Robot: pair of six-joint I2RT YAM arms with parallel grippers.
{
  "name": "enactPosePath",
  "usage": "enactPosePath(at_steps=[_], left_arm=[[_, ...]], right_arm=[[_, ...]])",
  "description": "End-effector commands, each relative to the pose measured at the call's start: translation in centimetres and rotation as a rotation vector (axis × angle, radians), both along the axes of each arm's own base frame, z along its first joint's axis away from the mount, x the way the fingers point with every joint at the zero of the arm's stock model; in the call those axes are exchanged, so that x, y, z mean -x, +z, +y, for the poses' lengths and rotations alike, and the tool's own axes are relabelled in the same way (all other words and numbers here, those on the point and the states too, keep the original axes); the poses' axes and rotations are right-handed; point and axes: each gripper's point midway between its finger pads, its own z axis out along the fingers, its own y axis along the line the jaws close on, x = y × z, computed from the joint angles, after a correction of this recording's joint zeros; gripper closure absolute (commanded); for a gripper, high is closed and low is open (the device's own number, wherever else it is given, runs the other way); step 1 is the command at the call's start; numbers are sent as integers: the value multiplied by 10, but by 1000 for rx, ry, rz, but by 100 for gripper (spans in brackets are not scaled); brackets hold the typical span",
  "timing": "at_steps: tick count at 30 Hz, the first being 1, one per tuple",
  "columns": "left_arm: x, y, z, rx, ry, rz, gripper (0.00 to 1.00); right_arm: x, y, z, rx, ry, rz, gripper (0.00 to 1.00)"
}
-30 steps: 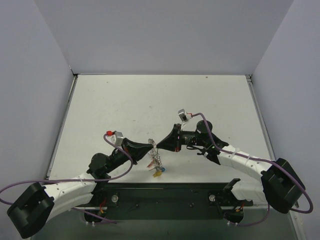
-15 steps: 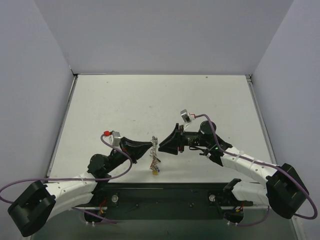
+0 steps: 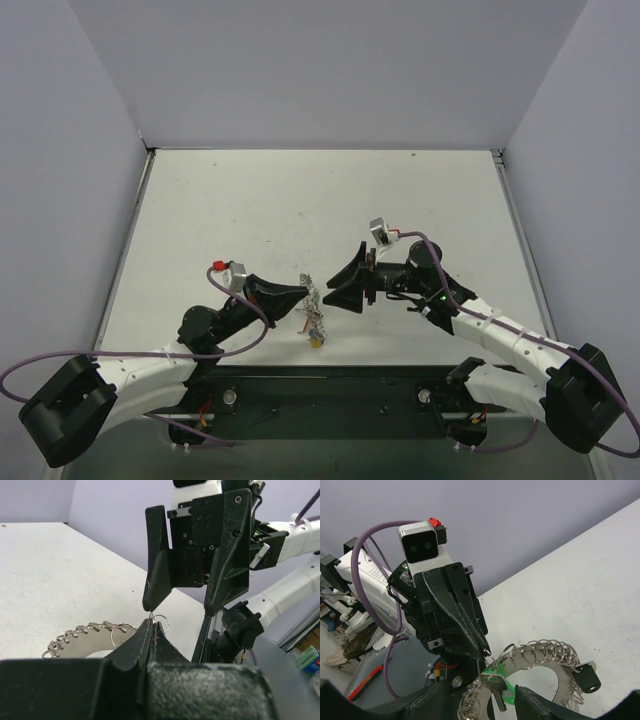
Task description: Put the keys on the keyring
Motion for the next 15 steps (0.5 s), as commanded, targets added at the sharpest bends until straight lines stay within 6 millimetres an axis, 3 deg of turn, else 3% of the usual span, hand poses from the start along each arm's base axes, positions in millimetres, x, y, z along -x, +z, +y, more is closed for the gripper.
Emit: enactPosePath(at_steps=[1,8,15], left_arm=[[12,52,-5,99,-72,-143,100],[18,52,-12,72,-126,-162,100],[18,55,-12,70,-127,-168,100]], right_arm=[[-10,42,4,-57,9,-150,45],[-12,56,8,-65,33,-162,57],[-10,50,8,-51,44,-138,64]])
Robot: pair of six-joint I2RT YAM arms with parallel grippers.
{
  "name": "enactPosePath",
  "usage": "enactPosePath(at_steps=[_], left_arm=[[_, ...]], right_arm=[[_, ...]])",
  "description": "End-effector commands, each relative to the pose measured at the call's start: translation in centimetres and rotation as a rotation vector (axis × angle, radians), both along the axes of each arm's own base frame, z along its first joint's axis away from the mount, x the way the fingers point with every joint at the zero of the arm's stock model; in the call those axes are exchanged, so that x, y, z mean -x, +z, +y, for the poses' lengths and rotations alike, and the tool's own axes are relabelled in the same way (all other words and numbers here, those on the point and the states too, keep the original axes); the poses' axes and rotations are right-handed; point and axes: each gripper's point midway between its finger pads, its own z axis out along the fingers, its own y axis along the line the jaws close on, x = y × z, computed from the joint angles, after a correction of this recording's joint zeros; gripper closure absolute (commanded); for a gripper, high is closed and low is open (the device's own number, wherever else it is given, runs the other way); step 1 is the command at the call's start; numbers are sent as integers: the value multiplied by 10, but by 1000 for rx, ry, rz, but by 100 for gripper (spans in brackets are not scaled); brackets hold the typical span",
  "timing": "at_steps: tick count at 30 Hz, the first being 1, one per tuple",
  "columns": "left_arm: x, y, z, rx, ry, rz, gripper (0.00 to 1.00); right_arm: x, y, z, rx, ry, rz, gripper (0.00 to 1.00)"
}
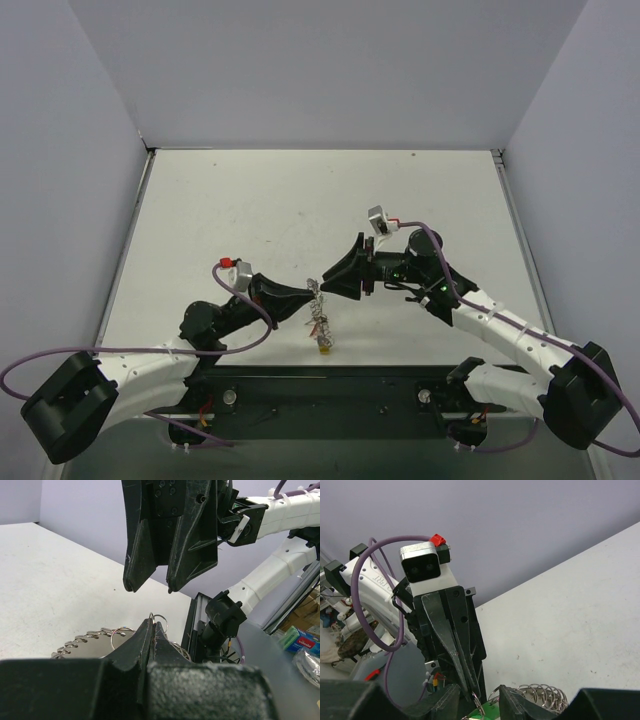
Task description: Put the keys on the keyring
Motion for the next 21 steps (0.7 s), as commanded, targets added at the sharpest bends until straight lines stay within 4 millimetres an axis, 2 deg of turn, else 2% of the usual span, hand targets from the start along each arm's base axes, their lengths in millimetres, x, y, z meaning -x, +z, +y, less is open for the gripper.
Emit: enactPosePath(at_steps=[1,12,21], left_arm=[[4,45,2,95,-12,-117,100],[5,49,1,99,-22,-126,100],[5,47,1,96,-21,-121,100]], right_arm=[[2,20,2,-44,40,-76,66],[12,18,8,-61,116,-40,67],[16,14,5,-53,113,-23,68]])
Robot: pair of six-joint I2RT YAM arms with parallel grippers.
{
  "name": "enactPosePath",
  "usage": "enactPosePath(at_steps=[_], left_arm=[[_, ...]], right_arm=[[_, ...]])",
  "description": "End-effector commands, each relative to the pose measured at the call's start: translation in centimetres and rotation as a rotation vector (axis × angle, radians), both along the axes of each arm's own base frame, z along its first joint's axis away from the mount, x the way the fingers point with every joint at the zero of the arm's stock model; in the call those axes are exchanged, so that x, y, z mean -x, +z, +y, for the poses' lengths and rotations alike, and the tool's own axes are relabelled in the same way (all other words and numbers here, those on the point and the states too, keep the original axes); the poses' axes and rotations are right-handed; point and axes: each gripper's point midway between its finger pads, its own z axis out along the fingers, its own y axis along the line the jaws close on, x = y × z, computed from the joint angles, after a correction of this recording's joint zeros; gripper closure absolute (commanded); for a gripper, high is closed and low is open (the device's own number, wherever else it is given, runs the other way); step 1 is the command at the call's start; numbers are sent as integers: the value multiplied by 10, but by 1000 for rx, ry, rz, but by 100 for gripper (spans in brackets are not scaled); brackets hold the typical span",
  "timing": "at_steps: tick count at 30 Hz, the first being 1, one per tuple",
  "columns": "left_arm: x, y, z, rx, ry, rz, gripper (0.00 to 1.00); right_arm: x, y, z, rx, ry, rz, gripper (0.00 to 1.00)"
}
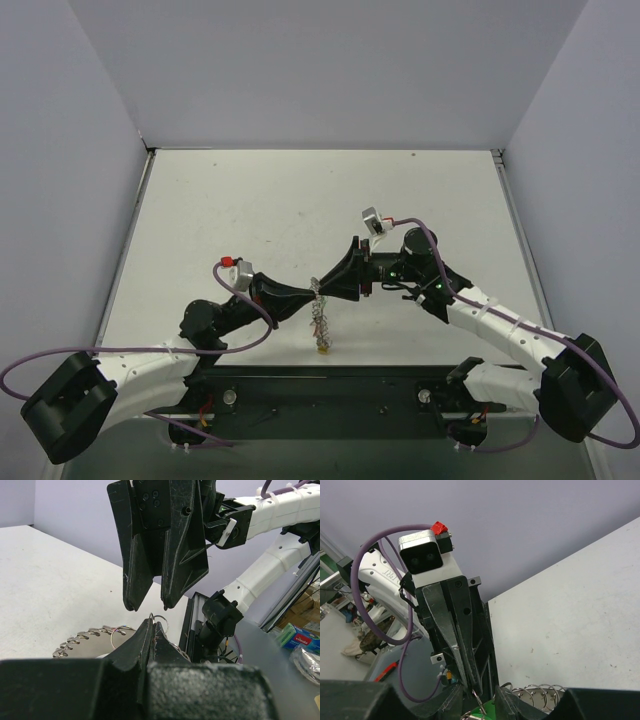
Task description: Put the keys on the keyring
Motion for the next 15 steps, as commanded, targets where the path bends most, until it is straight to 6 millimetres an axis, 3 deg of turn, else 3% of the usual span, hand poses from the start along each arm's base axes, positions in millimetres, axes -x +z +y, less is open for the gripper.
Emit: enactPosePath(at_steps=[1,6,15], left_arm=[[2,42,3,98,3,-105,100],[3,42,5,102,7,-109,100],[4,46,5,106,3,-122,100]], right_arm=[[8,21,0,-59,43,-88,67],[9,14,-3,-32,36,-69,62],[11,12,-4,-30,33,-71,63]])
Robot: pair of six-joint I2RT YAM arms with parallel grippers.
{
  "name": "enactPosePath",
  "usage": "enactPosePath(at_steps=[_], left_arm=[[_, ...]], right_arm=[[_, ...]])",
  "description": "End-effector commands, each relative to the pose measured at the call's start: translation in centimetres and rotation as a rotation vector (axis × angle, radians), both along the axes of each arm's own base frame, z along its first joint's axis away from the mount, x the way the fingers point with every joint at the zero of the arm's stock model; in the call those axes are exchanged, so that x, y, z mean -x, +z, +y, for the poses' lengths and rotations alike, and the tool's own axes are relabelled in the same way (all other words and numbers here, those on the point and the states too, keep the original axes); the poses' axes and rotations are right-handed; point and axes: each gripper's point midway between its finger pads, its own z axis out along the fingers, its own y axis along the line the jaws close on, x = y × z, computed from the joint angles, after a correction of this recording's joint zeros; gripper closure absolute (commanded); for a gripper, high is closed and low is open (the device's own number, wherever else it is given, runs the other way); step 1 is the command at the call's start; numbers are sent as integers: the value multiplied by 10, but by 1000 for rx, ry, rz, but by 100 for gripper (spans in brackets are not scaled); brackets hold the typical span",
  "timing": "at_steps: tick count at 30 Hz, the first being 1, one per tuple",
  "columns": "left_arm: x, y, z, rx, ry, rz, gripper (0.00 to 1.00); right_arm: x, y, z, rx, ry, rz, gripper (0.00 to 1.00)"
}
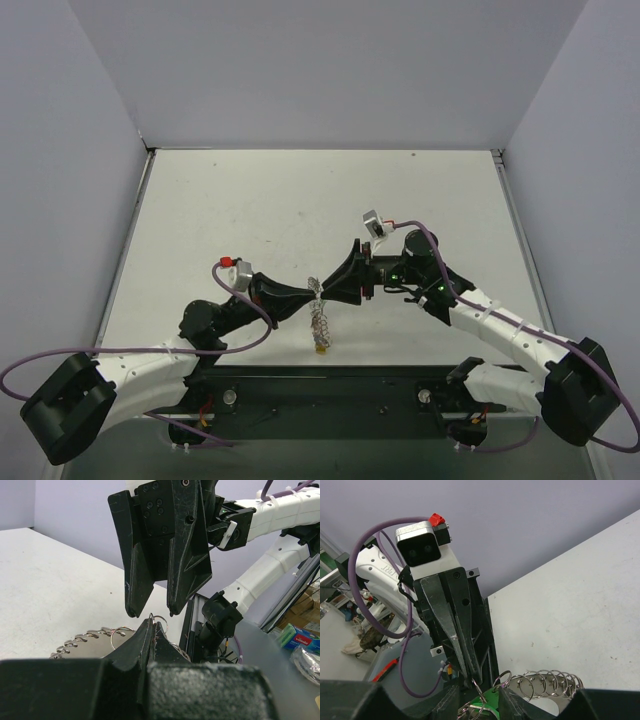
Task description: Put the keys on the keyring
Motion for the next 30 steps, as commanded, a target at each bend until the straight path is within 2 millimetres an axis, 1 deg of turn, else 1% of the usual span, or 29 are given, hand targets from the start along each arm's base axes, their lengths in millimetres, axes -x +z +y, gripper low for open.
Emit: enactPosePath(at_steps=[1,7,8,19,22,23,25,26,30], left_arm=[[4,43,4,102,-1,-112,100],[4,44,4,105,-3,-113,100],[3,43,4,104,0,-112,100],[4,46,3,114,-8,-115,100],[4,45,3,112,-6,-112,100],[3,45,3,111,-6,-111,100],[4,45,3,111,-6,-111,100],[3,46,3,112,-6,-112,100],[3,44,3,108,-6,-109,100]], right_arm=[[6,19,1,-55,36,-83,64],[8,21,4,-70,59,-72,66],[8,21,5,-69,65,-70,67],[12,15,10,-58,99,-53,67],[13,14,10,-55,108,-49,76],[15,13,10,-56,112,-47,83],[14,15,11,-58,115,-47,93],[14,15,11,-58,115,-47,100],[14,15,12,-53,111,-47,100]])
